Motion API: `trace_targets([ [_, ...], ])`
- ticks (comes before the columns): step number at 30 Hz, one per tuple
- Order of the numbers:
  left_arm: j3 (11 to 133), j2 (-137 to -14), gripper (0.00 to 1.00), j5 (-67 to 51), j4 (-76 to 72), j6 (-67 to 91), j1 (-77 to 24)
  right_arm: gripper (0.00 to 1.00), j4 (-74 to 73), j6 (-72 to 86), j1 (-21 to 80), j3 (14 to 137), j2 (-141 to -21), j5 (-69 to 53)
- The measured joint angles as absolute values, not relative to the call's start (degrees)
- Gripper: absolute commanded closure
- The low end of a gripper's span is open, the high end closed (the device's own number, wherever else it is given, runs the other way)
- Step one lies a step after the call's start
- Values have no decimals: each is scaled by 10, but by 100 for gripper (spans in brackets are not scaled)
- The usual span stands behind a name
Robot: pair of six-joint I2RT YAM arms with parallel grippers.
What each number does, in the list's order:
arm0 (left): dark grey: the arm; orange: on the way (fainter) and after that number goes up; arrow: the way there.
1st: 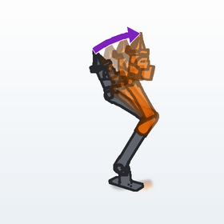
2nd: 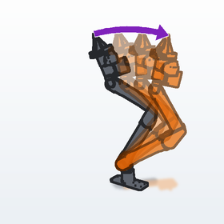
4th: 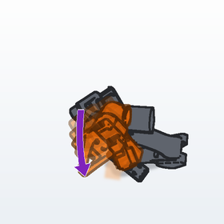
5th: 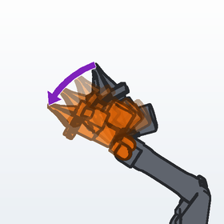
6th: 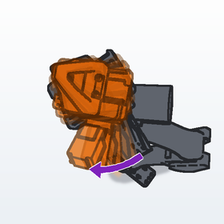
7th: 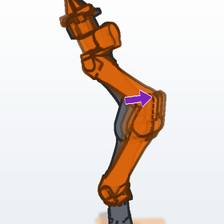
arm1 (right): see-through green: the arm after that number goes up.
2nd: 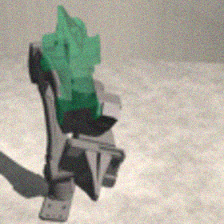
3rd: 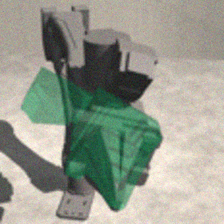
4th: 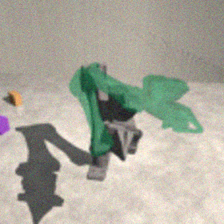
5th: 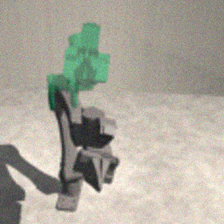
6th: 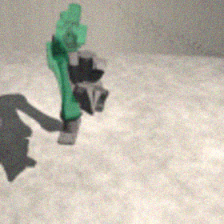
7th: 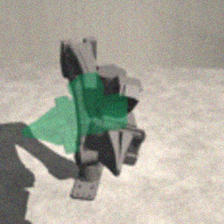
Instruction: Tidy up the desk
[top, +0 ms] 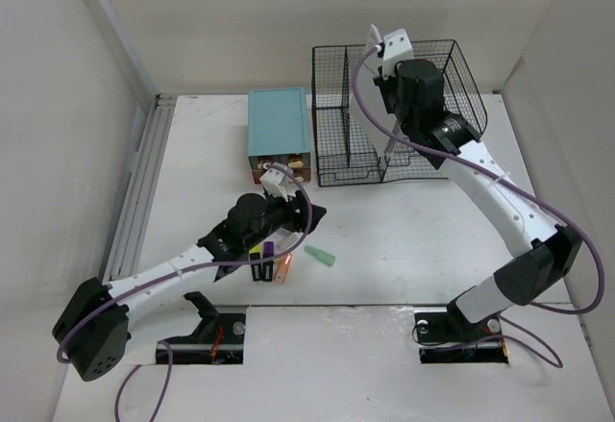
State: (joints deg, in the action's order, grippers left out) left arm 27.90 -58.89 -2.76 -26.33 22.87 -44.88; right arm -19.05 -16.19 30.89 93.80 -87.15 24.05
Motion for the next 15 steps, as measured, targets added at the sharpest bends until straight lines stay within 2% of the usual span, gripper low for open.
trace_targets([
  [11,267,-574,36,-28,-252,235,-449,100,-158,-149,289,940,-872,301],
  [15,267,-573,36,-28,-250,239,-449,100,-157,-143,289,981,-916,309],
])
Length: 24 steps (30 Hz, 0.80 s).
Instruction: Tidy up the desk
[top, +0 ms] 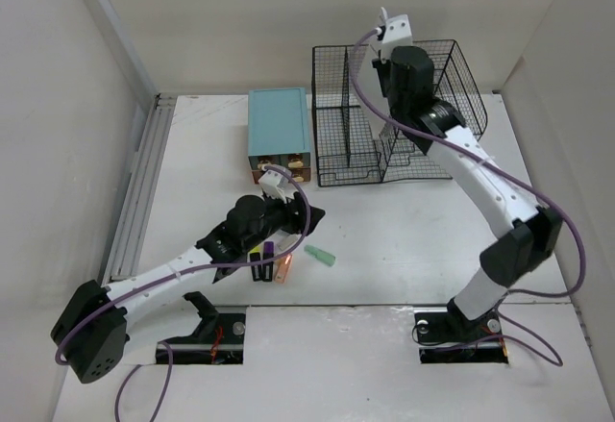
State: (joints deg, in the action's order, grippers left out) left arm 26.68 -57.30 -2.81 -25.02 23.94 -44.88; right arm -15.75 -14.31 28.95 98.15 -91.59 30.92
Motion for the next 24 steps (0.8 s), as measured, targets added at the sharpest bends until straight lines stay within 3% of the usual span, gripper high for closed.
trace_targets([
  [10,260,-550,36,-27,-241,246,-449,100,-81,-127,302,1022,-1103,340],
  [18,251,-545,37,-22,-239,252,-449,100,-20,-100,312,998,-1122,357],
  [19,251,-545,35,-20,-240,252,-449,93,-11,-96,312,989,-1121,357],
  [23,250,-550,29,11,-240,269,-449,46,8,-74,312,930,-1112,351],
  [24,250,-553,27,24,-238,276,-449,41,10,-73,312,914,-1109,349],
])
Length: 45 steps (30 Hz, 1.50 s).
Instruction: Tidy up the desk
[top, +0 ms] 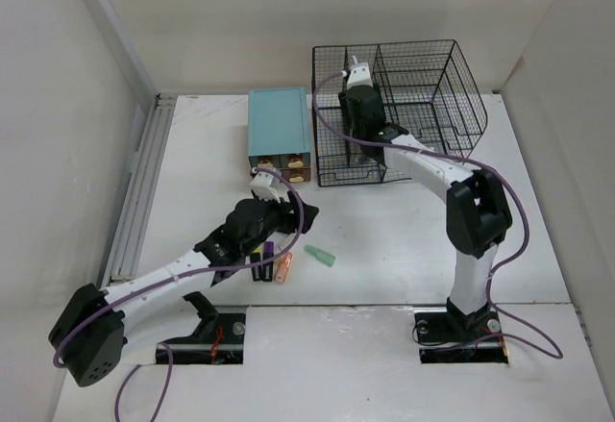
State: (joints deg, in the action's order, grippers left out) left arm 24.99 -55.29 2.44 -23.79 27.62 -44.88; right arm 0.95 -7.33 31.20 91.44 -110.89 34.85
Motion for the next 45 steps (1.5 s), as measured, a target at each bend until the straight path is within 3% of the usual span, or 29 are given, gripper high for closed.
trace_targets([
  [2,251,-562,27,61,-225,294,-449,27,9,-70,312,886,-1099,340],
  [6,263,-580,33,138,-189,327,-449,15,8,-67,312,859,-1075,328],
  [10,285,-580,49,209,-173,349,-448,18,8,-91,321,845,-1018,312],
  [12,303,-580,53,232,-169,354,-441,46,4,-116,331,841,-972,301],
  [13,316,-582,55,241,-168,355,-435,91,3,-126,336,839,-948,290],
  [14,330,-588,57,249,-168,355,-427,100,2,-136,341,837,-924,281],
  [17,383,-624,68,255,-163,355,-393,100,-12,-143,349,826,-846,202],
  [18,398,-640,73,254,-161,354,-382,93,-18,-144,345,823,-825,164],
  [19,416,-660,79,250,-160,354,-368,80,-27,-144,338,820,-807,125],
  [20,428,-677,81,245,-158,353,-357,32,-41,-142,331,819,-795,86],
  [23,438,-715,81,227,-153,350,-326,15,-90,-148,313,819,-787,-28],
  [25,437,-733,82,215,-144,350,-310,15,-126,-150,307,818,-797,-94],
  [27,433,-745,76,206,-139,349,-298,17,-156,-151,303,814,-808,-147],
  [31,416,-754,49,194,-140,342,-284,18,-192,-150,290,798,-813,-213],
  [34,413,-770,44,190,-145,338,-278,19,-193,-147,279,794,-813,-241],
  [45,413,-861,44,195,-170,328,-265,19,-193,-135,259,770,-814,-296],
])
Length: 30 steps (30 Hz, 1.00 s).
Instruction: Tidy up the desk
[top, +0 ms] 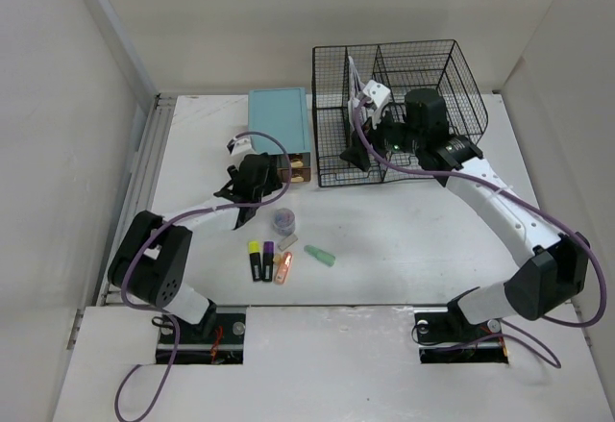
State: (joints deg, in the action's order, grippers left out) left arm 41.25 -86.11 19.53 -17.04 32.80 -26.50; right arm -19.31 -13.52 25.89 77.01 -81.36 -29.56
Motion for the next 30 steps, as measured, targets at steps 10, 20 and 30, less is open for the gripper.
trace_targets([
  [10,413,-836,44,199,-187,310,-265,19,-193,-133,258,769,-816,-311],
  [20,431,-825,49,196,-167,298,-265,19,-193,-133,258,768,-827,-314],
  [30,455,-832,82,178,-145,294,-273,19,-193,-133,257,766,-827,-314],
])
